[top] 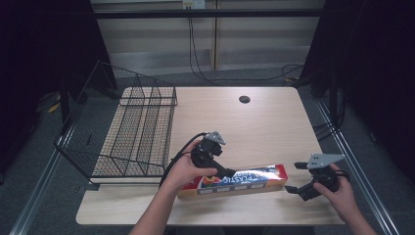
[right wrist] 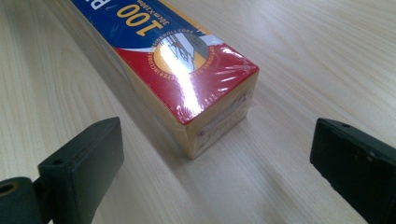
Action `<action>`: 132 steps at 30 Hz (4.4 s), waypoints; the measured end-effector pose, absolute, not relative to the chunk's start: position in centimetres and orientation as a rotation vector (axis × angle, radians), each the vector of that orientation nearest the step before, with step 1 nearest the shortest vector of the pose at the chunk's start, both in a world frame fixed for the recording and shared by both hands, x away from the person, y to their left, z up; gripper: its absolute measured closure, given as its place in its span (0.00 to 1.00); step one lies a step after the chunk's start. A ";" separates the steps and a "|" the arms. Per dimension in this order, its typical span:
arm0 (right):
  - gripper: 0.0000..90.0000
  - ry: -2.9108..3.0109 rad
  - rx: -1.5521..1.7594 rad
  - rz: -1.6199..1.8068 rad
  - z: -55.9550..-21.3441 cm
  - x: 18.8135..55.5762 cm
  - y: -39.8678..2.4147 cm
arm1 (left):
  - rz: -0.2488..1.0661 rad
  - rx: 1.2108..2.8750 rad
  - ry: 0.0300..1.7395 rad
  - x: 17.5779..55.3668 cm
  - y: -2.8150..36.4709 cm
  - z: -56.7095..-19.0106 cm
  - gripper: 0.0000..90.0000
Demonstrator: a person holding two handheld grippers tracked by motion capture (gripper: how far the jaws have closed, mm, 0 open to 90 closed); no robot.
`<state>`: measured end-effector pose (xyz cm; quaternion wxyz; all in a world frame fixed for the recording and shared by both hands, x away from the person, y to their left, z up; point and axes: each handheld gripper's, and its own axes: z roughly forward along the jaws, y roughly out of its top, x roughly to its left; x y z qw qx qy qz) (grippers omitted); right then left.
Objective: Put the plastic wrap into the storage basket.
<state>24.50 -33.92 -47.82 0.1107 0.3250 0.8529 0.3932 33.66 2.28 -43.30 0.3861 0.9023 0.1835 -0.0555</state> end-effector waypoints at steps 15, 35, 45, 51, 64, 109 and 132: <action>0.03 2.484 0.974 1.153 -47.7 24.5 -33.9 | -0.140 2.354 0.396 33.0 1.4 -44.4 0.09; 0.03 2.481 0.976 1.161 -47.6 24.2 -34.3 | -0.096 2.541 0.300 32.1 -1.4 -45.6 0.16; 0.03 2.466 0.978 1.161 -47.5 24.2 -34.5 | -0.133 2.555 0.294 32.3 -1.9 -46.0 0.18; 0.03 2.475 0.978 1.157 -47.5 24.2 -34.4 | -0.138 2.589 0.270 32.1 -2.5 -46.3 0.26; 0.03 2.461 0.977 1.164 -47.5 24.2 -34.6 | -0.190 2.637 0.374 32.8 -2.9 -45.8 0.48; 0.03 2.420 1.003 1.157 -47.3 24.3 -33.8 | 0.006 2.505 0.927 39.4 4.8 -32.9 0.48; 0.03 2.419 1.003 1.157 -47.3 24.3 -33.8 | 0.044 2.463 1.041 40.9 6.9 -28.0 0.48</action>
